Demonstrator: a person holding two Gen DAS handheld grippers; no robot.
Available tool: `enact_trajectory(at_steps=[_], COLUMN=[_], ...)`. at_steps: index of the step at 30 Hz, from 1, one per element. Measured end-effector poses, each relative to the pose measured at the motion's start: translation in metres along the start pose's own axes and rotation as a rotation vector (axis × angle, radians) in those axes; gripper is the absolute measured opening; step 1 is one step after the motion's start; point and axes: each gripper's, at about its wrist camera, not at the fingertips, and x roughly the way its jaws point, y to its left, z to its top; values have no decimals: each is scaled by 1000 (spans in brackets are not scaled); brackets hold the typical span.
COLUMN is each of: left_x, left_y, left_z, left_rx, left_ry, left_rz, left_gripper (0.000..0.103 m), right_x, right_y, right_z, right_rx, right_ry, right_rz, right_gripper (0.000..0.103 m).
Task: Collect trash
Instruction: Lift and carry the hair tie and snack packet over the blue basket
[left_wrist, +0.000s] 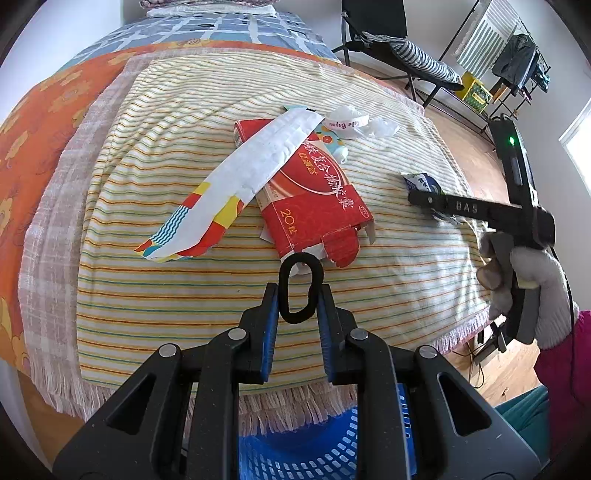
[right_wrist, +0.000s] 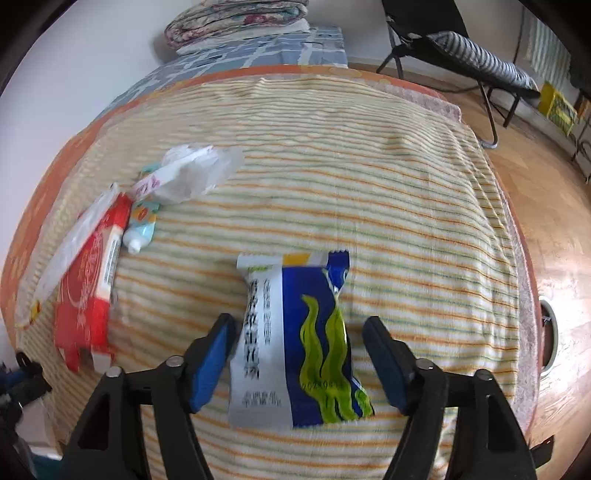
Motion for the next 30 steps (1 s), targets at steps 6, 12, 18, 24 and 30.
enact_trajectory(at_steps=[6,12,18,24,30], left_x=[0,-3,-13,-25,-35], left_y=[-2,-4,-11,-18,-23], left_z=[0,0,-4,-14,-28], left_rx=[12,13,27,43,70], left_ry=[-1,-7,-21,-30,-33], left_rz=[4,2,-9,-22,-18], left_gripper=[20,20,20,20,20], right_x=[4,-8,-37,-71,-94], right_y=[-6,-6,4,22,42], right_z=[8,0,-10,-25,-50], right_rx=[47,55,33,-8,-50], right_ry=[-1,-21,-68,-117,-137], right_rz=[1,20,46,78,114], right_gripper=[53,52,52,52,52])
